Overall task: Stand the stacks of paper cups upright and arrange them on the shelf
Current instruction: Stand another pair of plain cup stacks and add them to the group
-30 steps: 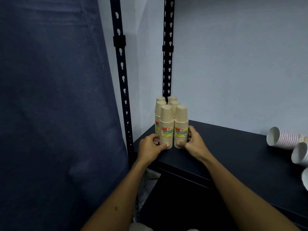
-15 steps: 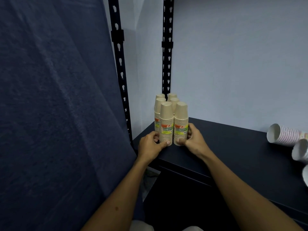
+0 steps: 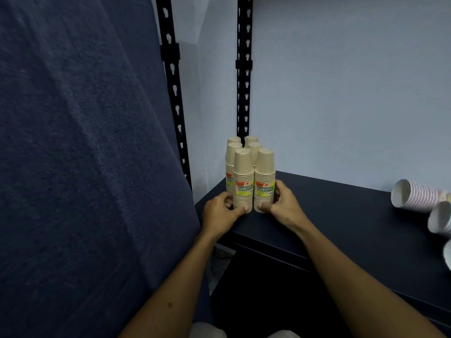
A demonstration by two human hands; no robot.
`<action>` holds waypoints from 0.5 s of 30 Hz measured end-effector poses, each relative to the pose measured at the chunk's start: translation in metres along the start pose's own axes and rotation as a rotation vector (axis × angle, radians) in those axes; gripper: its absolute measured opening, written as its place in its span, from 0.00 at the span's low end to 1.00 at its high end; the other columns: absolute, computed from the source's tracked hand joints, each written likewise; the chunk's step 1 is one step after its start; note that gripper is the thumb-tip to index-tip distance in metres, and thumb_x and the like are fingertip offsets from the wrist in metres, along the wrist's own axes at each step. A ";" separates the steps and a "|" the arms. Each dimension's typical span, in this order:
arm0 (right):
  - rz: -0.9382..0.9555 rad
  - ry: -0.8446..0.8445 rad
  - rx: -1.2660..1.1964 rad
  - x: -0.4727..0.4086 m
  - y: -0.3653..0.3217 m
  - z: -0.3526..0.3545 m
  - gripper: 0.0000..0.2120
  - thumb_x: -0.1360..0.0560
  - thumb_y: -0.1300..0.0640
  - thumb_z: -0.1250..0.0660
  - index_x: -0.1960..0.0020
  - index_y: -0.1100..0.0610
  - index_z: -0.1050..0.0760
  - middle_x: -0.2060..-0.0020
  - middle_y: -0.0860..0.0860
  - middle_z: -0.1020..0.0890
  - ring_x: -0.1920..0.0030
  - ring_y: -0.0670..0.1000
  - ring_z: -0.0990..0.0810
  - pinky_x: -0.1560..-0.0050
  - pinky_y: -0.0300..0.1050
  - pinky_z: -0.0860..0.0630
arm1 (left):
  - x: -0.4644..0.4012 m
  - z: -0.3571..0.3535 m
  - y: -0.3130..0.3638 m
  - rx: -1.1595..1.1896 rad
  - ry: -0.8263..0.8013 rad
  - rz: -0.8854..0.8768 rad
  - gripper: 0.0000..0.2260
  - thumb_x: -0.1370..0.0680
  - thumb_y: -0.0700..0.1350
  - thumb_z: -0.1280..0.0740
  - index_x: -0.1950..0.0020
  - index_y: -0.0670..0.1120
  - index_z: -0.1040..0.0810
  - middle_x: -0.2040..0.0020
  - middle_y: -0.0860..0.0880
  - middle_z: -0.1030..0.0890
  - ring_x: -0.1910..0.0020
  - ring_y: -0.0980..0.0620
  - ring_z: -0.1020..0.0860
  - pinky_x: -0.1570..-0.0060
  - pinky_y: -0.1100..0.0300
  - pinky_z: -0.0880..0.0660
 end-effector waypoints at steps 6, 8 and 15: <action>-0.015 0.021 0.072 0.001 -0.003 -0.002 0.35 0.36 0.63 0.23 0.33 0.53 0.32 0.44 0.46 0.20 0.46 0.44 0.20 0.42 0.46 0.23 | 0.001 0.000 0.002 -0.007 -0.002 0.011 0.31 0.35 0.55 0.22 0.35 0.46 0.25 0.49 0.50 0.18 0.52 0.55 0.21 0.50 0.57 0.21; -0.030 0.033 0.082 0.003 -0.005 -0.002 0.38 0.36 0.62 0.22 0.30 0.53 0.34 0.43 0.46 0.20 0.45 0.44 0.21 0.42 0.43 0.24 | 0.004 0.001 0.003 0.001 0.004 0.008 0.33 0.35 0.54 0.22 0.34 0.46 0.27 0.49 0.50 0.19 0.52 0.55 0.22 0.50 0.57 0.22; -0.113 0.123 0.257 0.032 -0.009 0.010 0.38 0.31 0.57 0.25 0.25 0.57 0.38 0.29 0.54 0.30 0.30 0.53 0.31 0.31 0.47 0.32 | 0.015 0.006 0.009 0.084 0.121 0.021 0.14 0.34 0.48 0.23 0.57 0.45 0.26 0.65 0.50 0.24 0.67 0.55 0.27 0.66 0.62 0.29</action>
Point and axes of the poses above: each hand's wrist, its own x-axis away from the middle knuckle, its own z-axis out of the back of the hand, y = z × x, the point moved 1 cm from there along -x, towards the middle knuckle
